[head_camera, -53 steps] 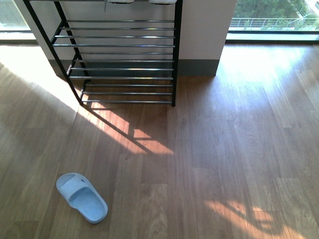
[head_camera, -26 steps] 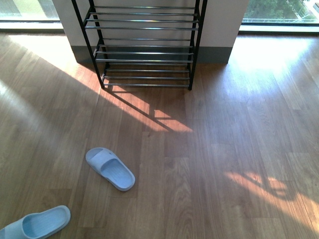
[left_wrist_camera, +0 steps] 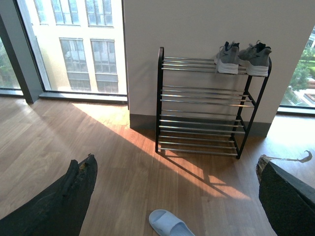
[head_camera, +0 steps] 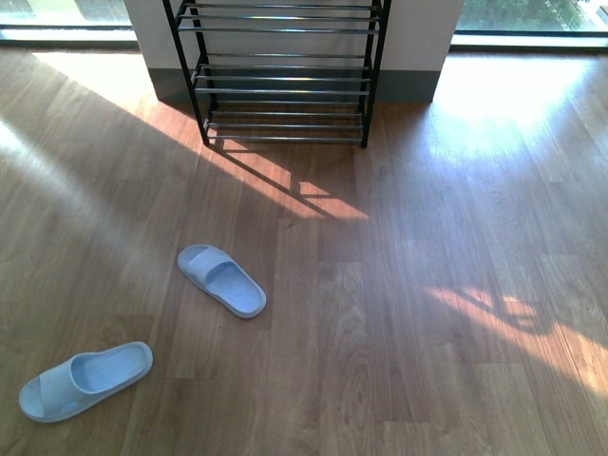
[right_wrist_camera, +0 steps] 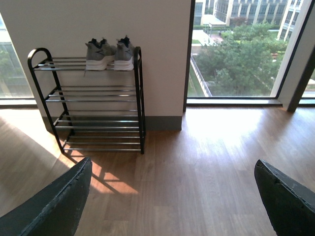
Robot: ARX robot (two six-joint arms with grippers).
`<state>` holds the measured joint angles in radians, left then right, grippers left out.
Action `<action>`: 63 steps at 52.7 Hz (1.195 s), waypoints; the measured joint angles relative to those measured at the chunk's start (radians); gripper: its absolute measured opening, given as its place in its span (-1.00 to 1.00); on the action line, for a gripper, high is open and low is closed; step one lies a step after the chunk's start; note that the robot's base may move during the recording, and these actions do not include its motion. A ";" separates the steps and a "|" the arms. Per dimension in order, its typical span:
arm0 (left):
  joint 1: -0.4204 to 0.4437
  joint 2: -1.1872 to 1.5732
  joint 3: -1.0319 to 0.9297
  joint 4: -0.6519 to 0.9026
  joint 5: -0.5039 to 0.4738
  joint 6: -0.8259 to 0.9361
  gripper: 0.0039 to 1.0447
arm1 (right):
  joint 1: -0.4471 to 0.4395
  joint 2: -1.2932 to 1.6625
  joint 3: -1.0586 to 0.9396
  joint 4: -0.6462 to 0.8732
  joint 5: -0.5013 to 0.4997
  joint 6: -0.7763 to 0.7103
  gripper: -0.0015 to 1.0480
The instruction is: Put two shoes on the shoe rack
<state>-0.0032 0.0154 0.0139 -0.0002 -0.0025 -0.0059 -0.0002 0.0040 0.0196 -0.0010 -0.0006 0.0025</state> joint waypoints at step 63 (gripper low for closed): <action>0.000 0.000 0.000 0.000 0.002 0.001 0.83 | 0.000 0.000 0.000 0.000 0.001 0.000 0.82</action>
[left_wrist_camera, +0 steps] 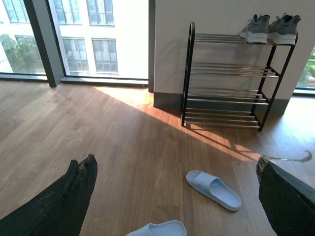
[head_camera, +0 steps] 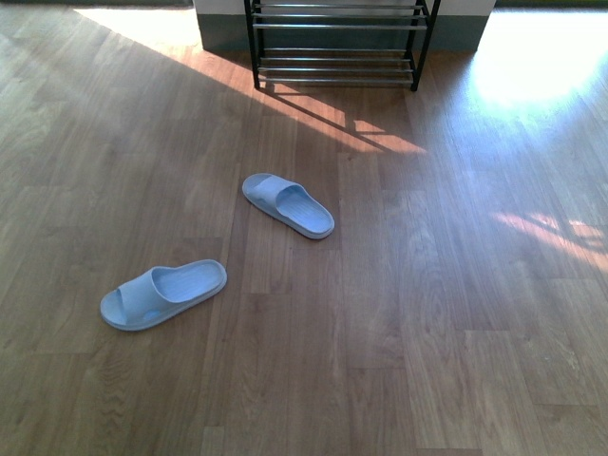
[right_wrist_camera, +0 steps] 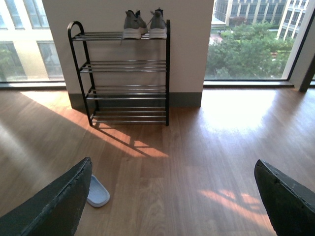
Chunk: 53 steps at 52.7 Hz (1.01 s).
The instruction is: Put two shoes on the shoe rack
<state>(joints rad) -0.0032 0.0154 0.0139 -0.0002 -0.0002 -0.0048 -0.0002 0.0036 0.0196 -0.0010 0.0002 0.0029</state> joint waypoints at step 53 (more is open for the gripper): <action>0.000 0.000 0.000 0.000 0.000 0.000 0.83 | 0.000 0.000 0.000 0.000 -0.002 0.000 0.82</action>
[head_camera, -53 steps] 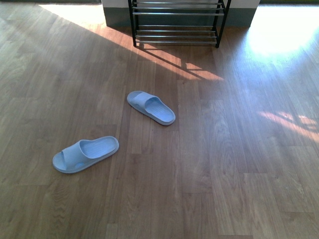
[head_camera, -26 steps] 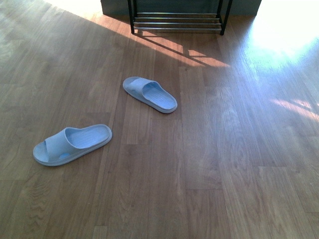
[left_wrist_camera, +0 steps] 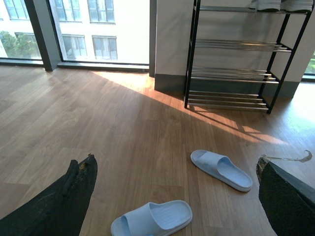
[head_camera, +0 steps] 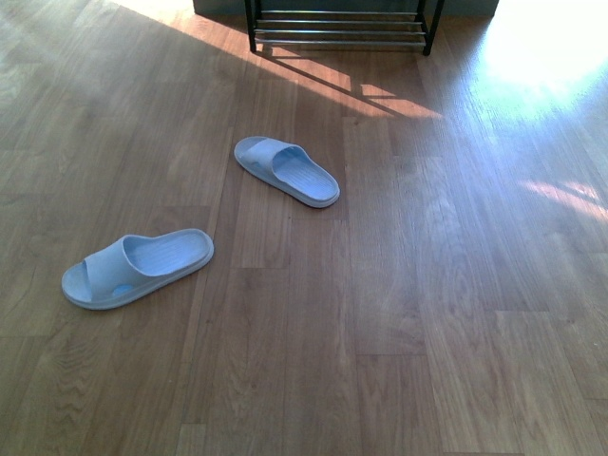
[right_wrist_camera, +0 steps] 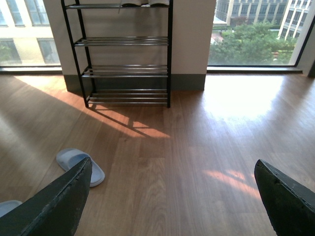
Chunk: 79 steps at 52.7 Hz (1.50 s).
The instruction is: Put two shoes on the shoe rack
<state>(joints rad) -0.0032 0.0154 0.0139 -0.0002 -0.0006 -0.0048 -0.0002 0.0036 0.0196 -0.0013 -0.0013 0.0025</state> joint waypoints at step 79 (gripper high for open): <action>0.000 0.000 0.000 0.000 0.000 0.000 0.83 | 0.087 0.787 0.127 0.570 -0.150 -0.105 0.82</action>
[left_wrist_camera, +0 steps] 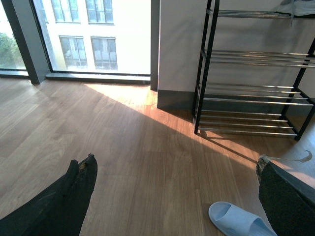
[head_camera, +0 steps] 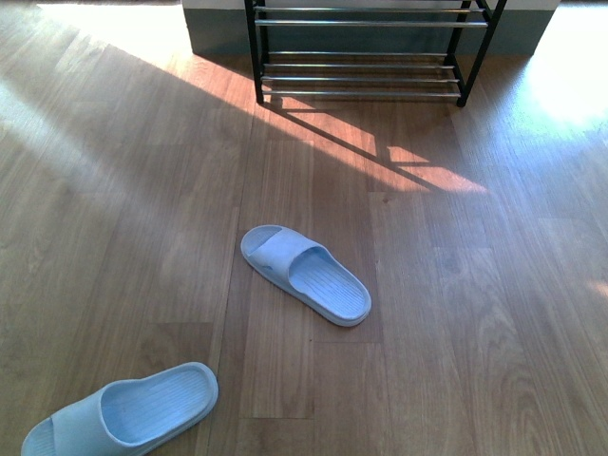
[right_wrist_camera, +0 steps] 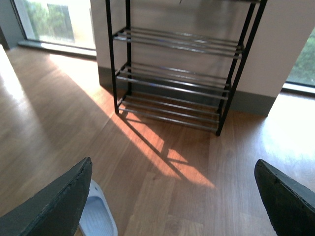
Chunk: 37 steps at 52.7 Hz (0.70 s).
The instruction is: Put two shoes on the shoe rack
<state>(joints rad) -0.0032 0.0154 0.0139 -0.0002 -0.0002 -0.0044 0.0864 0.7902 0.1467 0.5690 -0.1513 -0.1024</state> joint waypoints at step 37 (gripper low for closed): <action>0.000 0.000 0.000 0.000 0.000 0.000 0.83 | 0.369 1.770 0.955 0.019 -0.023 -0.129 0.82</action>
<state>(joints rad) -0.0032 0.0154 0.0139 -0.0002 -0.0002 -0.0048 0.4553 2.5599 1.1015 0.5880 -0.1738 -0.2314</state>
